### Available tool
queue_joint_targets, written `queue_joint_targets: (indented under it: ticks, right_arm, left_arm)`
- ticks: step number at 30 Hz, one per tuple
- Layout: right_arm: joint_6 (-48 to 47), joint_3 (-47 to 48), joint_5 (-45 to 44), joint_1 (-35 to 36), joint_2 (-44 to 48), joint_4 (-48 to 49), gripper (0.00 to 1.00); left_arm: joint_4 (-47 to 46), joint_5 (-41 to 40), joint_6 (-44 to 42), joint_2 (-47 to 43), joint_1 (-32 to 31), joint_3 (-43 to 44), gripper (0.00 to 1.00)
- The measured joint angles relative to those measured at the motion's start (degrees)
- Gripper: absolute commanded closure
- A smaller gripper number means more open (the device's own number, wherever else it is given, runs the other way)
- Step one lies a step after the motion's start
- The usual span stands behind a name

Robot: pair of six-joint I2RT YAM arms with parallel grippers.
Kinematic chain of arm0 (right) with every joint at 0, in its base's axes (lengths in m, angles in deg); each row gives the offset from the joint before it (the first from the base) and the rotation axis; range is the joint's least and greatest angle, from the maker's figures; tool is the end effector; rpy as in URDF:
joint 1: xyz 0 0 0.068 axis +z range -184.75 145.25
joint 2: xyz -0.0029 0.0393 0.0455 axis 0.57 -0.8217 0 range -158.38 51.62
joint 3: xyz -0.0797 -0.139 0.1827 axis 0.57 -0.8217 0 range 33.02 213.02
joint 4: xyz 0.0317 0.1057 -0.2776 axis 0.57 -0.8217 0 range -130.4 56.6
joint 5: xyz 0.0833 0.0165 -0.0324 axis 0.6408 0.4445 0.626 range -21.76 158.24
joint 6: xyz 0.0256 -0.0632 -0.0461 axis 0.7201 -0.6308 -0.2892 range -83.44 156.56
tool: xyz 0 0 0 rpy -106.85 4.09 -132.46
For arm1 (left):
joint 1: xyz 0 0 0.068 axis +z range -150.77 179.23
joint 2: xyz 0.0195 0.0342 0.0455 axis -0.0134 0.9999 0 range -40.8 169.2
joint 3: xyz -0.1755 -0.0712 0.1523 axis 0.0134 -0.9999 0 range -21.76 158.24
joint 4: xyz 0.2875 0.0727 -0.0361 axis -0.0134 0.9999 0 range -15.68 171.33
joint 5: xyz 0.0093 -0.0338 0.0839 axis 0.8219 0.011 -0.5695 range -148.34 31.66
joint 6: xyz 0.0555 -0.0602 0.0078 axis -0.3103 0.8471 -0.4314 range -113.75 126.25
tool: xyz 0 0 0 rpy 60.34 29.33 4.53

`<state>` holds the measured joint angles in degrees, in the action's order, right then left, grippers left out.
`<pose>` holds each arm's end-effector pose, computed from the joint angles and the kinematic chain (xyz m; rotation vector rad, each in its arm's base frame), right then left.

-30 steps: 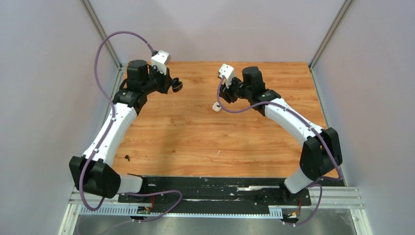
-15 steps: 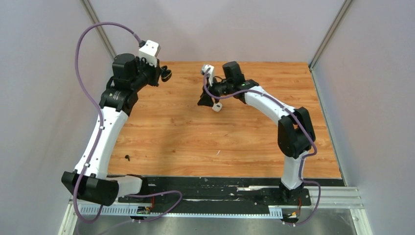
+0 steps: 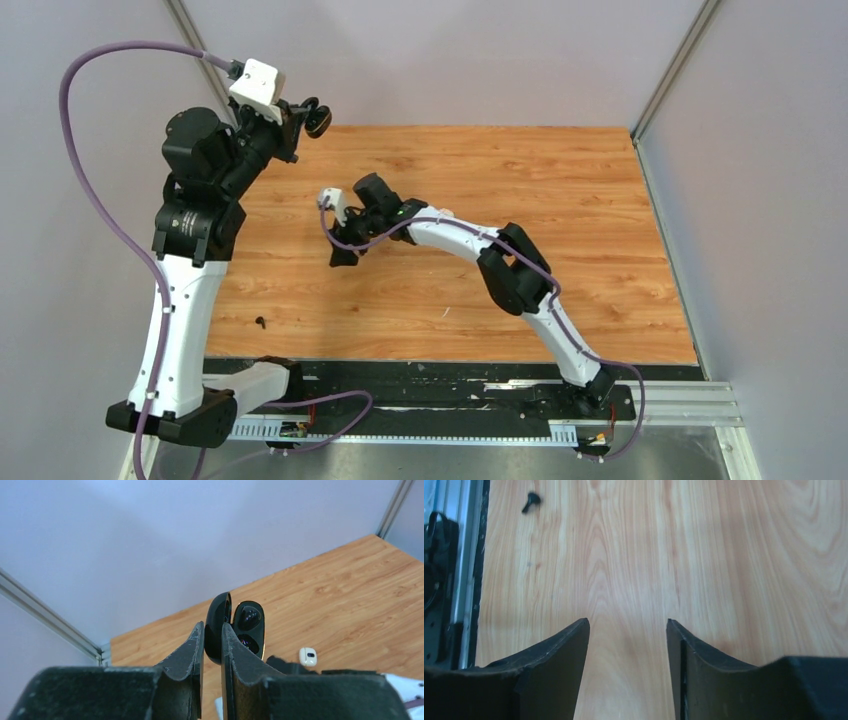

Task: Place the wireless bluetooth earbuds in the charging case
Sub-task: Move the earbud to the center of the board.

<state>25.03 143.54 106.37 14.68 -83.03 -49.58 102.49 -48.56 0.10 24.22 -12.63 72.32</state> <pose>0.3353 0.4596 0.1334 -1.4842 1.7959 1.0978 0.2770 -0.0706 0.5176 0.3766 1.5131 -0.2113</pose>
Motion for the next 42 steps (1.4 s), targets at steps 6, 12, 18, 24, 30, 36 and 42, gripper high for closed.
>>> queue_joint_targets:
  ticks: [6,12,18,24,30,36,42]
  right_arm:
    - [2.1,12.2,-5.2,6.9,-8.8,4.2,0.44]
    - [2.7,15.0,-9.7,13.3,-13.3,8.0,0.46]
    - [2.2,21.0,-13.1,15.9,-19.3,11.0,0.49]
    - [2.5,24.5,-17.6,17.4,-23.3,15.9,0.49]
    - [0.9,25.0,-19.2,19.7,-24.2,17.9,0.46]
    - [-3.1,25.1,-19.0,21.4,-24.7,17.9,0.45]
    - [-6.2,28.5,-20.7,22.6,-26.4,17.2,0.47]
  left_arm:
    - [0.6,1.8,0.3,-0.5,0.0,0.2,1.0]
    - [0.8,3.4,1.7,-2.7,0.7,-0.4,1.0]
    - [0.8,4.9,3.6,-6.6,1.0,-3.3,1.0]
    - [0.8,7.1,4.7,-8.4,1.1,-6.6,1.0]
    - [0.8,8.6,6.1,-9.6,1.1,-8.4,1.0]
    - [0.8,9.4,7.4,-10.8,1.1,-9.4,1.0]
    - [0.9,9.8,8.0,-11.4,1.1,-10.0,1.0]
